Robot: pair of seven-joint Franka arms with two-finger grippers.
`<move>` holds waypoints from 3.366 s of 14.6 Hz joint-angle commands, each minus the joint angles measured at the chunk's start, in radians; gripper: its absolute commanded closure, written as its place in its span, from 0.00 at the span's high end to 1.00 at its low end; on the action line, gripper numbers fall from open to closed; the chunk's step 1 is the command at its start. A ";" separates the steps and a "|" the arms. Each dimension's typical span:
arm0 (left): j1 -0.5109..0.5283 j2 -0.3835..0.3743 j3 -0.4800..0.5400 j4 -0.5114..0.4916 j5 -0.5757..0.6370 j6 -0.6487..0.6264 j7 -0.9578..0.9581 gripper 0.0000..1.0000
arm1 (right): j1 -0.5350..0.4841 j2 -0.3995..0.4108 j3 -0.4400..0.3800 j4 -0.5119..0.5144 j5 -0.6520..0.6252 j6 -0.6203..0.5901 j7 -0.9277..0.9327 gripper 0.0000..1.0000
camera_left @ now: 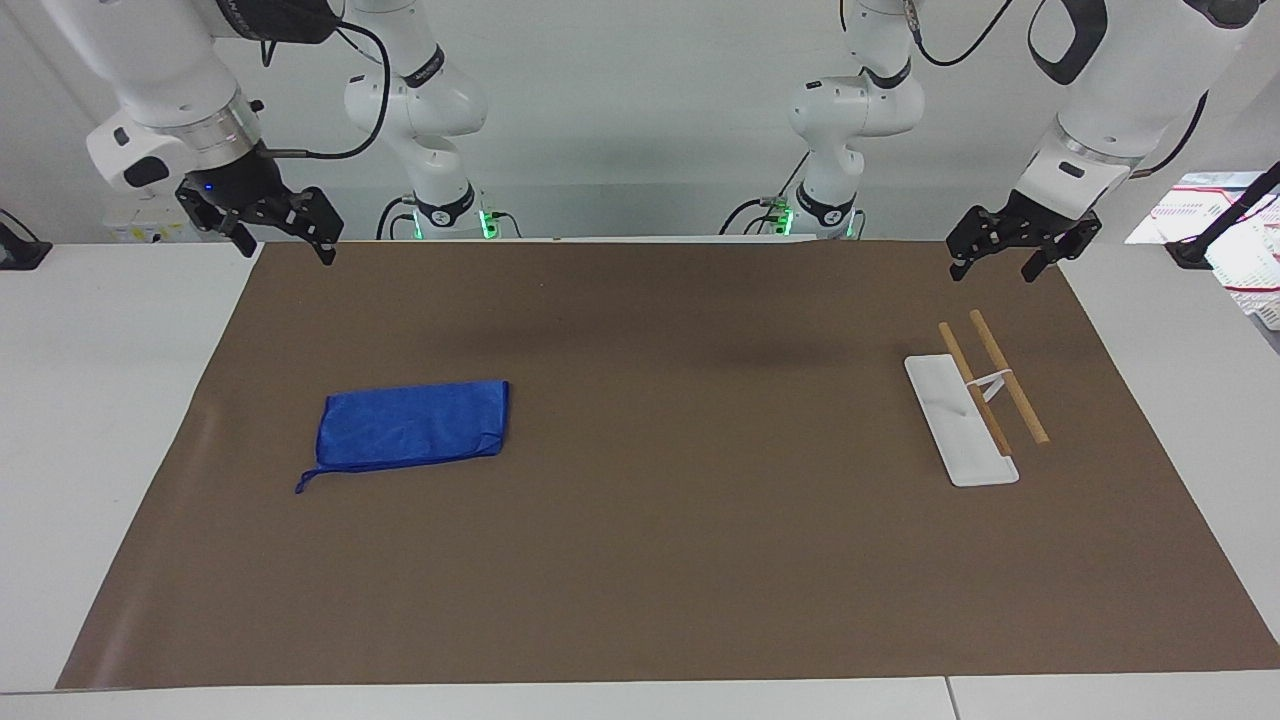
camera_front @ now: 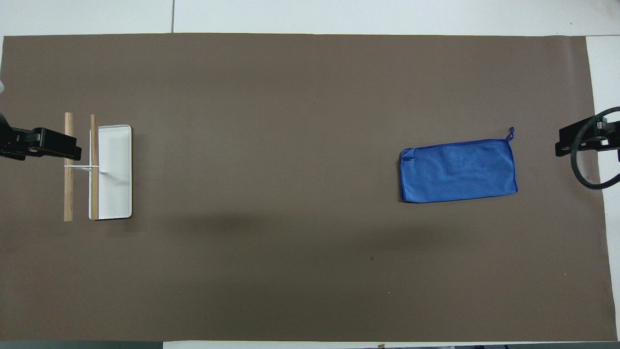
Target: Right arm passes towel to left arm to hang
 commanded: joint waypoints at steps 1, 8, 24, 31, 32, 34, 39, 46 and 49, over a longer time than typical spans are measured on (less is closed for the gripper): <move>0.008 0.010 -0.007 0.046 0.015 -0.058 0.007 1.00 | -0.005 0.001 0.004 -0.016 0.036 0.039 -0.028 1.00; 0.002 -0.010 -0.007 0.029 0.012 -0.064 0.006 1.00 | -0.010 0.001 0.003 -0.019 0.047 0.045 -0.029 1.00; -0.012 -0.018 -0.015 0.029 0.012 -0.079 -0.002 1.00 | -0.015 -0.085 0.003 -0.241 0.054 0.287 -0.050 1.00; -0.013 -0.019 -0.016 0.029 0.012 -0.079 -0.002 1.00 | -0.021 -0.095 0.003 -0.574 0.064 0.630 -0.150 1.00; -0.013 -0.024 -0.016 0.028 0.012 -0.079 -0.002 1.00 | -0.021 -0.084 0.003 -0.617 0.066 0.701 -0.150 1.00; -0.012 -0.030 -0.016 0.020 0.012 -0.078 0.006 1.00 | -0.018 -0.055 0.003 -0.683 0.066 0.822 -0.148 1.00; -0.013 -0.060 -0.016 -0.012 0.010 -0.075 -0.007 1.00 | -0.015 0.027 0.003 -0.786 0.066 1.046 -0.150 1.00; -0.010 -0.056 -0.015 -0.008 0.010 -0.043 -0.034 1.00 | -0.024 0.103 0.003 -0.824 0.066 1.120 -0.233 1.00; -0.001 -0.044 -0.013 0.006 0.012 -0.036 -0.033 1.00 | -0.021 0.154 0.003 -0.824 0.066 1.181 -0.240 1.00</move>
